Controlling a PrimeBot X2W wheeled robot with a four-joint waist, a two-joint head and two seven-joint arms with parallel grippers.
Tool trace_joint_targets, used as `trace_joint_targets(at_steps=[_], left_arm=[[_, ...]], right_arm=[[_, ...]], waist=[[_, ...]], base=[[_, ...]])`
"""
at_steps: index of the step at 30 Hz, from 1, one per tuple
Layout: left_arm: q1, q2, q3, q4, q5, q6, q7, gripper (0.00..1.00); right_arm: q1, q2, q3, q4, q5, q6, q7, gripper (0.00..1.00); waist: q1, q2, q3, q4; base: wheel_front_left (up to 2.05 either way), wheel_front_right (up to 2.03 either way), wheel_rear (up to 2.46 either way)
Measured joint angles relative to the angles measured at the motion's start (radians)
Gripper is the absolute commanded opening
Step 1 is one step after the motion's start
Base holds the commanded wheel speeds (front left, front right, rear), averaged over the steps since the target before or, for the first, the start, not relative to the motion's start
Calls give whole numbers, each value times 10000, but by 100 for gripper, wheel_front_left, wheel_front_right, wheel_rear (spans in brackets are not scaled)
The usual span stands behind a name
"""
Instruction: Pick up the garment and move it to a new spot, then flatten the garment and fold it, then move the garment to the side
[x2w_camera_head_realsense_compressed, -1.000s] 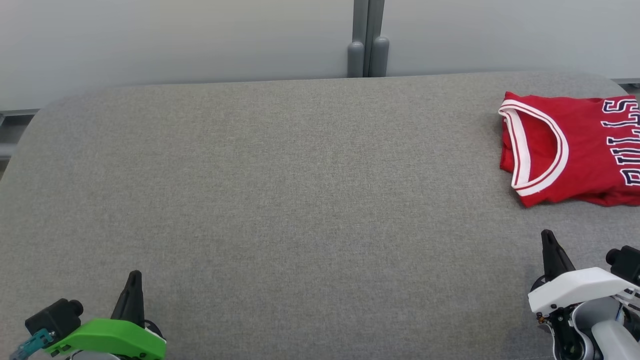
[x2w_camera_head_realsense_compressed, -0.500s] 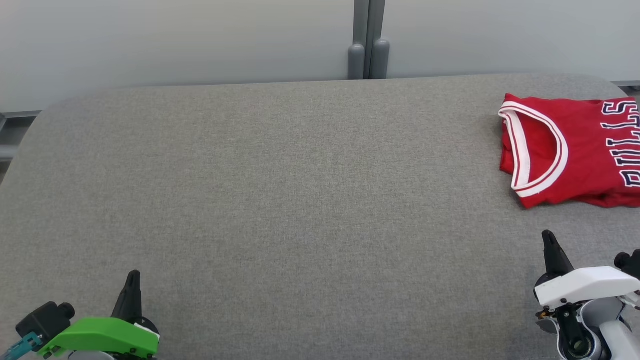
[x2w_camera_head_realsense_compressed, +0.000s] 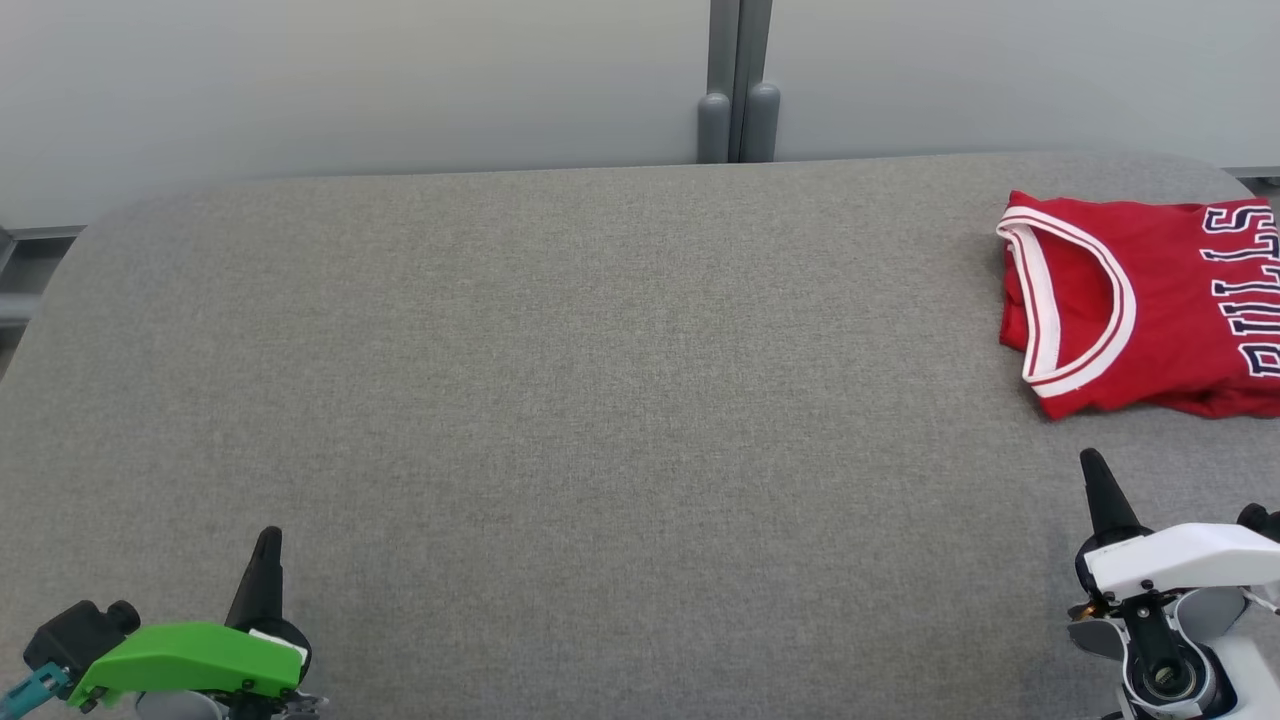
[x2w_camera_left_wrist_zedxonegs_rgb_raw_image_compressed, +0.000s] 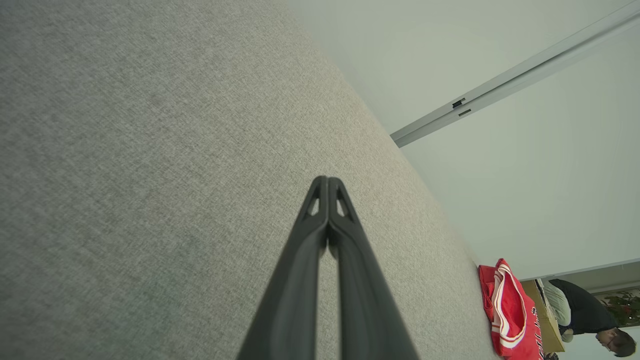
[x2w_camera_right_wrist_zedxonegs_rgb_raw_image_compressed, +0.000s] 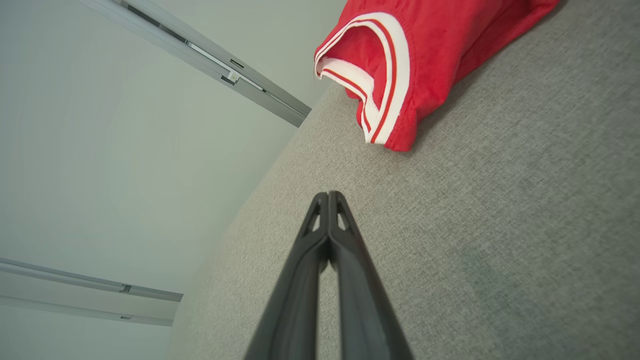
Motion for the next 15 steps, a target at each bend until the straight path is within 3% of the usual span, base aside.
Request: trace_joint_targets(at_steps=[15], left_arm=[[-57, -176, 399, 6, -1392, -265, 493, 0]], right_arm=[[-107, 299, -508, -6, 1649, 332, 508, 0]], waist=[[0, 0, -66, 16]], base=[[0, 0, 0]])
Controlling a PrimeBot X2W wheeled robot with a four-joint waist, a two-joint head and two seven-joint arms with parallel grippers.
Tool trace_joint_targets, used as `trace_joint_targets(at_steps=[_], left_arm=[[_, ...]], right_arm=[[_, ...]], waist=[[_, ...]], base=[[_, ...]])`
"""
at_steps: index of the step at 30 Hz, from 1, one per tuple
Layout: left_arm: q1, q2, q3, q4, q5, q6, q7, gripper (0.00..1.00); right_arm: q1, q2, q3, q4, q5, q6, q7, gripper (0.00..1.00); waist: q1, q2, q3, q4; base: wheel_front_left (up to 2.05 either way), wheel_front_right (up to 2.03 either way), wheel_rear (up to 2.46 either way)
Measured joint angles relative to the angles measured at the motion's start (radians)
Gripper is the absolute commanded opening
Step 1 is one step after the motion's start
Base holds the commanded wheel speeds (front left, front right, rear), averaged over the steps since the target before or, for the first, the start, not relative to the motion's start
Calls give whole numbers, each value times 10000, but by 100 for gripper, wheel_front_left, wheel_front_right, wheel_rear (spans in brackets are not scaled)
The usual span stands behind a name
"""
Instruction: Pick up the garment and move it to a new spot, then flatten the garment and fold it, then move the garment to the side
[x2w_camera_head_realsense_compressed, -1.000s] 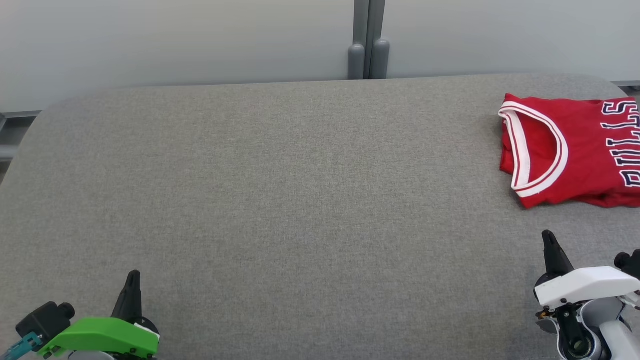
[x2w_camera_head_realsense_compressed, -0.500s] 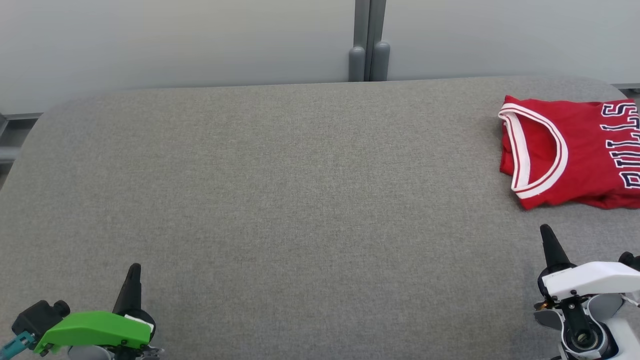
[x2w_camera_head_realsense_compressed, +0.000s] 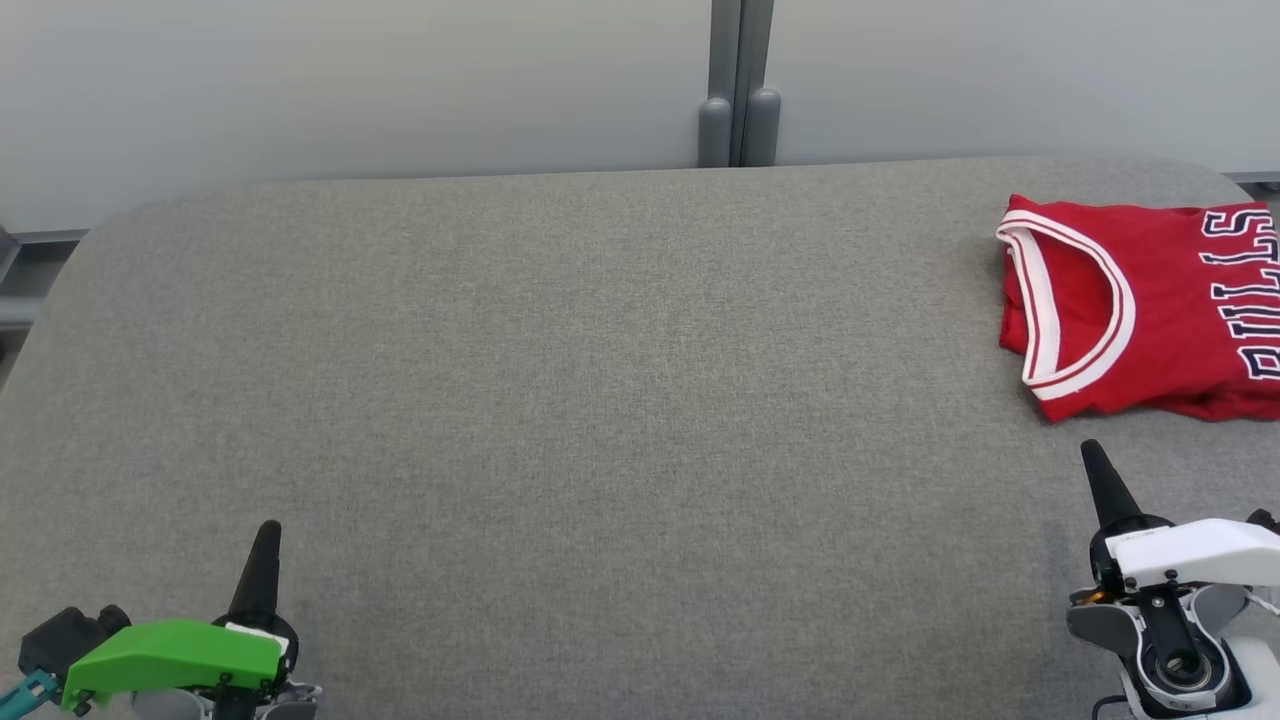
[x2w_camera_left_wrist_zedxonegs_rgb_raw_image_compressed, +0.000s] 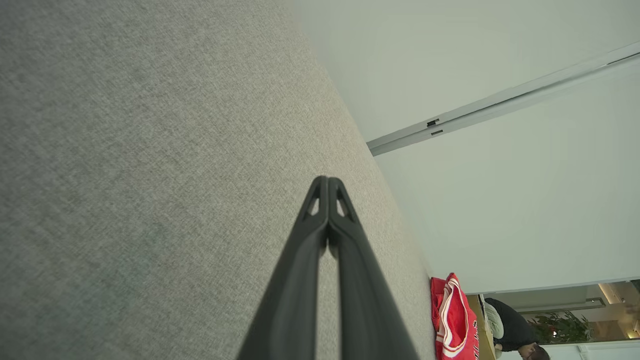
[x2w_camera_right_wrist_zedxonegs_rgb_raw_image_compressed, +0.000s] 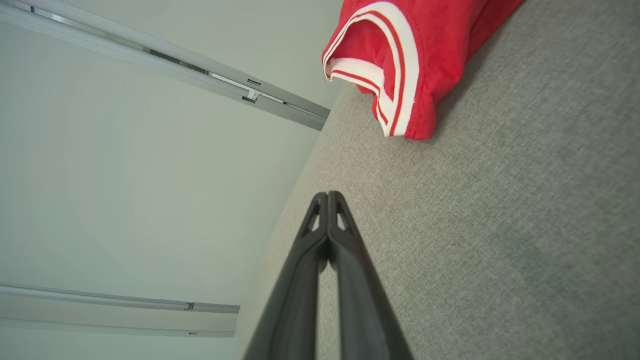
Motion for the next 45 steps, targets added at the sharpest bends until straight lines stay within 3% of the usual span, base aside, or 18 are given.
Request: trace_joint_targets(at_steps=[34, 45], left_arm=[[-478, -537, 965, 25, -3170, -612, 1095, 0], [-521, -558, 1005, 25, -3379, -617, 1116, 0]], right_arm=[[-315, 690, -1068, -23, 3703, 782, 1091, 0], [-341, 757, -1101, -23, 3824, 809, 1131, 0]], waist=[[0, 0, -149, 35], [0, 0, -151, 36]], base=[[0, 0, 0], [0, 0, 0]])
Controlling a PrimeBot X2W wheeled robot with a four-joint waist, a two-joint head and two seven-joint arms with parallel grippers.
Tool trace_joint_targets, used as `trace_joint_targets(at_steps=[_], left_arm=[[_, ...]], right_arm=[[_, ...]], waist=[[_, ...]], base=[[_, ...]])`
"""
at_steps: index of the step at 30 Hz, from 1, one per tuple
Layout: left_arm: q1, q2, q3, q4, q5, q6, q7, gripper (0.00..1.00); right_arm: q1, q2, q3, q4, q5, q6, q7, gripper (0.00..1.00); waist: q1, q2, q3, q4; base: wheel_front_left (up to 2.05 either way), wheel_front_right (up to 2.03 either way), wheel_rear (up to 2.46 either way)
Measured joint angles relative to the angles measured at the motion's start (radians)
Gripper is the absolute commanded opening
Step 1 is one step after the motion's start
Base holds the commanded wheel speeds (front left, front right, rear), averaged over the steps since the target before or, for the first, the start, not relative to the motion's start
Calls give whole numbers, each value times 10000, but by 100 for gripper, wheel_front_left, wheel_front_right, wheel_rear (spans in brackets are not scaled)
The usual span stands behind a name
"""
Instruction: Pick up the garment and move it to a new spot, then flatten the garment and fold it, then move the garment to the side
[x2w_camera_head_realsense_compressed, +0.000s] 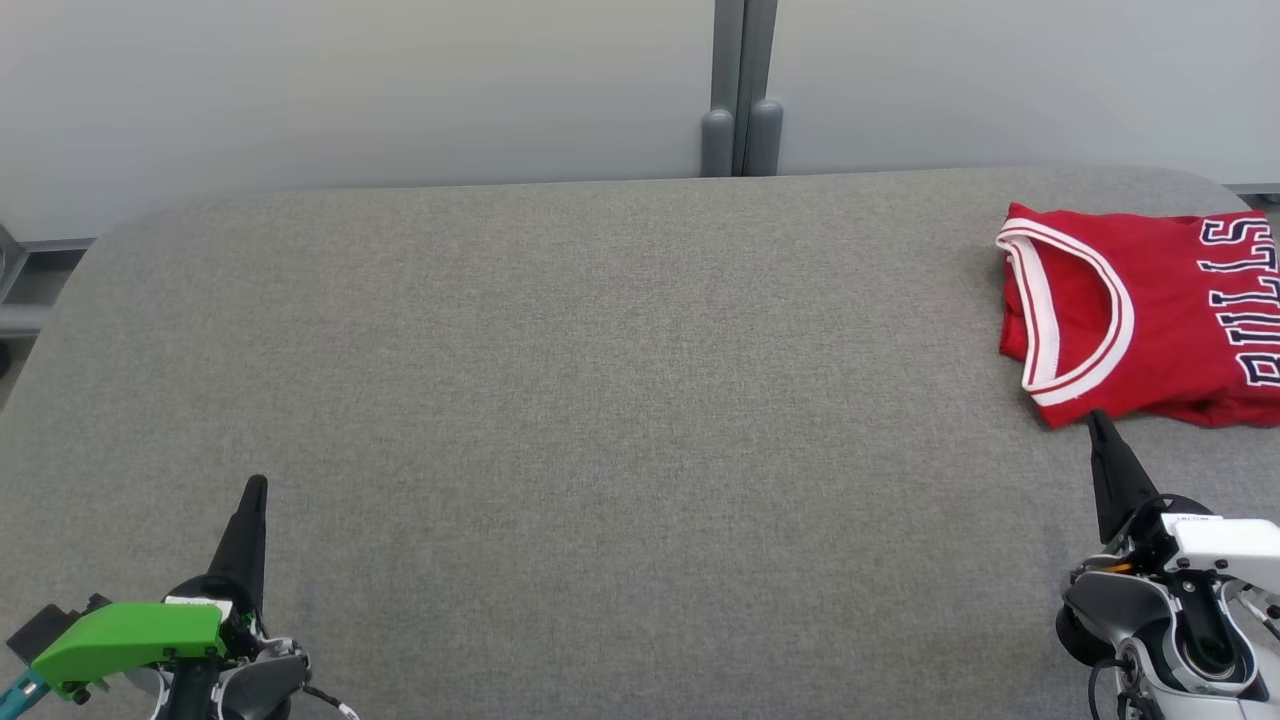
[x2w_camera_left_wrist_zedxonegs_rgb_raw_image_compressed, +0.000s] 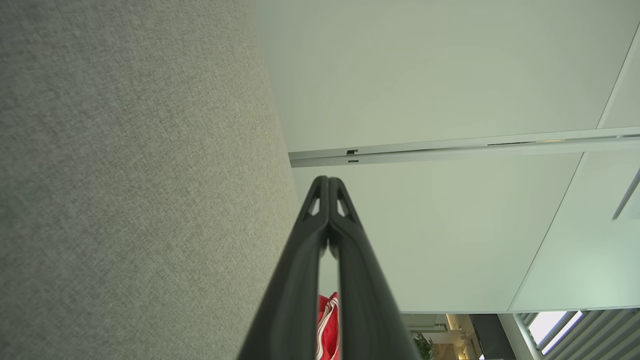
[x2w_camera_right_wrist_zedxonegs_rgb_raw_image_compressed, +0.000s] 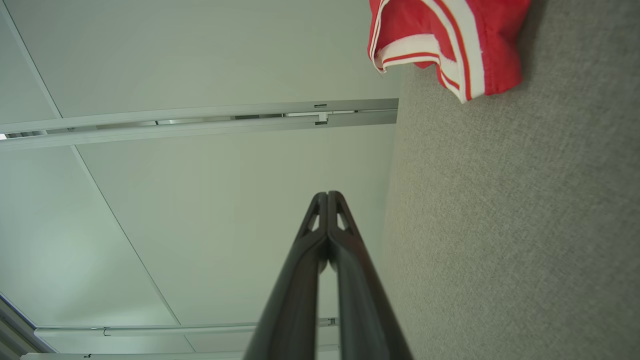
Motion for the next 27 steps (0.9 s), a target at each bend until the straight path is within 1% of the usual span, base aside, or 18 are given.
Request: trace_joint_targets(at_steps=[27], left_arm=[[0, -4, 19, 4, 0, -2, 12, 0]], right_arm=[[-4, 0, -10, -6, 0, 0, 0, 0]], waist=[[0, 0, 0, 0]], base=[[0, 0, 0]])
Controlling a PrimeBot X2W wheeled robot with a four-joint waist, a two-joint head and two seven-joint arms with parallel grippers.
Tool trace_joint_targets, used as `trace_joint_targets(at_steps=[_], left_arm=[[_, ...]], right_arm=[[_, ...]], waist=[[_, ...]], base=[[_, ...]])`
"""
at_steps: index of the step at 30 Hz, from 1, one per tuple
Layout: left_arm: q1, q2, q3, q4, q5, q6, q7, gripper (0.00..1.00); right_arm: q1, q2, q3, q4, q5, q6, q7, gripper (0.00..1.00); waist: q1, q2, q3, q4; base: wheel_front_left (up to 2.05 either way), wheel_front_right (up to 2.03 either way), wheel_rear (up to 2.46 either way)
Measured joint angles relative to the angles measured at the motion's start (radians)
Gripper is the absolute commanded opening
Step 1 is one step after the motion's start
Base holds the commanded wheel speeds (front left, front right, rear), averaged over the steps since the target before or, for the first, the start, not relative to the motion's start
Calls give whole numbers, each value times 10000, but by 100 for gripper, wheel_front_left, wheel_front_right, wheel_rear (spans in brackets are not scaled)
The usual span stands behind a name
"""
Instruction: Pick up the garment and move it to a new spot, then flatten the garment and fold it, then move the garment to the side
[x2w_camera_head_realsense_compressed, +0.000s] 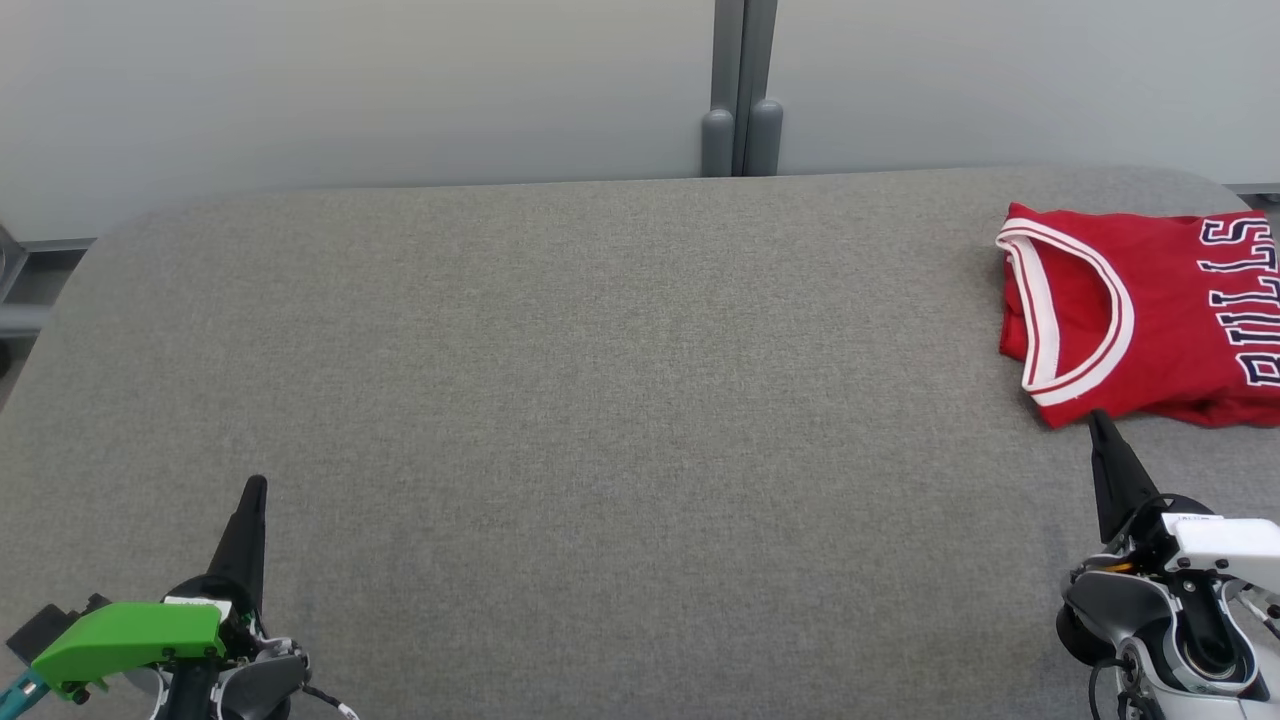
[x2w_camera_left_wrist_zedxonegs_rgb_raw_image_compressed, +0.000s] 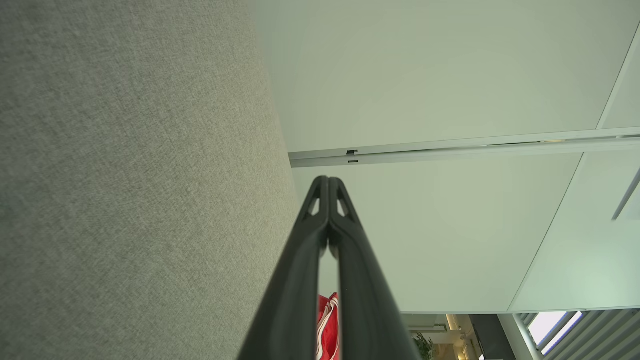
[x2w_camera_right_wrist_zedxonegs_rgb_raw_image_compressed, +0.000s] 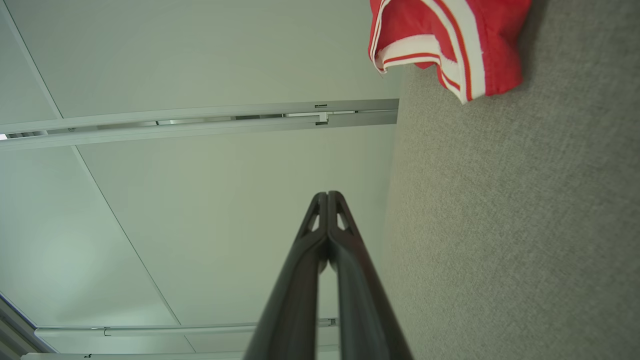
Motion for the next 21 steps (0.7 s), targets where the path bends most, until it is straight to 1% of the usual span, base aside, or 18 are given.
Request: trace_joint_targets(at_steps=[15, 17, 21], left_arm=[[0, -2, 13, -2, 0, -2, 0, 0], [0, -2, 15, -4, 0, -71, 0, 0], [0, -2, 17, -6, 0, -71, 0, 0]], right_arm=[[0, 0, -4, -31, 0, 0, 2, 0], [0, 0, -4, -33, 0, 0, 2, 0], [0, 0, -4, -35, 0, 0, 2, 0]], waist=[[0, 0, 2, 0], [0, 0, 2, 0], [0, 0, 2, 0]], base=[[0, 0, 0], [0, 0, 0], [0, 0, 0]])
